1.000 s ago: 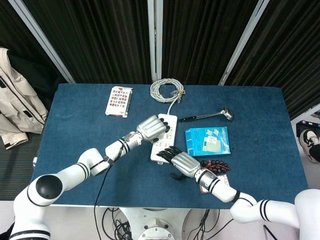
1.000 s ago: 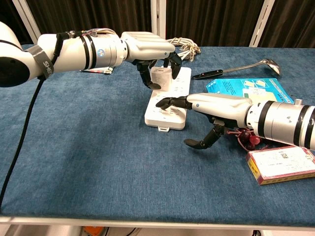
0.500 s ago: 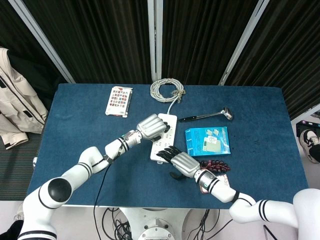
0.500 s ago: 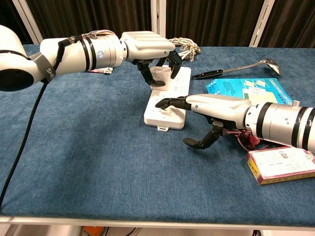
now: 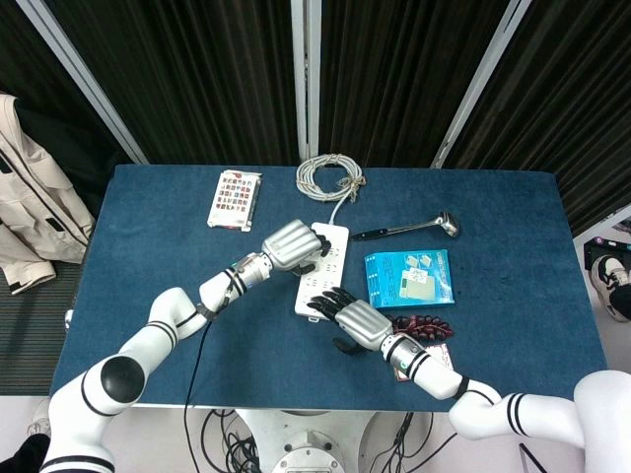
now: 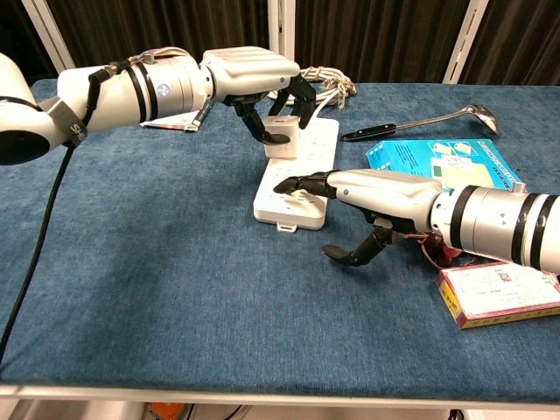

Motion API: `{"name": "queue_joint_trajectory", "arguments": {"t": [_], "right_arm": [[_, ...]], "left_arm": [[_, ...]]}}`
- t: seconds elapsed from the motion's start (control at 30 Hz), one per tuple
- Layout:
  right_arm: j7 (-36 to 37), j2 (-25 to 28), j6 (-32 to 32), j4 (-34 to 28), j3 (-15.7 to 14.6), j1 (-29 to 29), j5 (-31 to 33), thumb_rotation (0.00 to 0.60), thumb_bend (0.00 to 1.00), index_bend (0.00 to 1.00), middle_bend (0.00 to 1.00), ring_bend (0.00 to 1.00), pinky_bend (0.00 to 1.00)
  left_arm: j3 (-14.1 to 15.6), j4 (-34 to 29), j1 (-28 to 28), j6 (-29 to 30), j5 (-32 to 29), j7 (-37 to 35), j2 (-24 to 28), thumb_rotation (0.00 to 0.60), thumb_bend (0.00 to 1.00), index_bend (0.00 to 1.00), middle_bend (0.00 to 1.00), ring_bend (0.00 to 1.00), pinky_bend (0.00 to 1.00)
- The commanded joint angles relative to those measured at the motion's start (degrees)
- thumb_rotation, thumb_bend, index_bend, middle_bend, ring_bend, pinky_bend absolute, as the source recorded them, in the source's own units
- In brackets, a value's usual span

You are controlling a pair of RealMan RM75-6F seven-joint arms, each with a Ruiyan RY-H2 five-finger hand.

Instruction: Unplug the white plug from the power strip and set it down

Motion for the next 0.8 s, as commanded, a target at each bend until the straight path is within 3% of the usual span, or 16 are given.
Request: {"name": "queue_joint_trajectory", "arguments": {"t": [0.03, 0.53, 0.8], "right_arm": [[-0.19, 0.03, 0.06, -0.11, 0.0, -0.03, 0.2, 0.6, 0.41, 0.02, 0.08, 0.0, 0.0], [-1.08, 0.13, 0.69, -0.63, 0.14, -0.12, 0.8, 0.6, 0.41, 0.02, 0.08, 0.0, 0.0], [-1.77, 0.9, 3.36, -1.67, 0.54, -0.62, -0.5, 0.6, 0.41, 0.02, 0.08, 0.0, 0.0]], "left_arm": [[0.43, 0.3, 0.33, 0.59, 0.18, -0.17, -0.18, 0.6, 0.45, 0.6, 0.67, 0.62, 0.8], [1.06, 0.58, 1.17, 6.13, 0.86, 3.42, 0.52, 0.6, 0.46, 0.62, 0.7, 0.64, 0.82], [-1.27, -5.35, 5.19, 8.58, -2.75, 10.37, 4.73, 0.6, 0.46, 0.57, 0.66, 0.6, 0.78]]}}
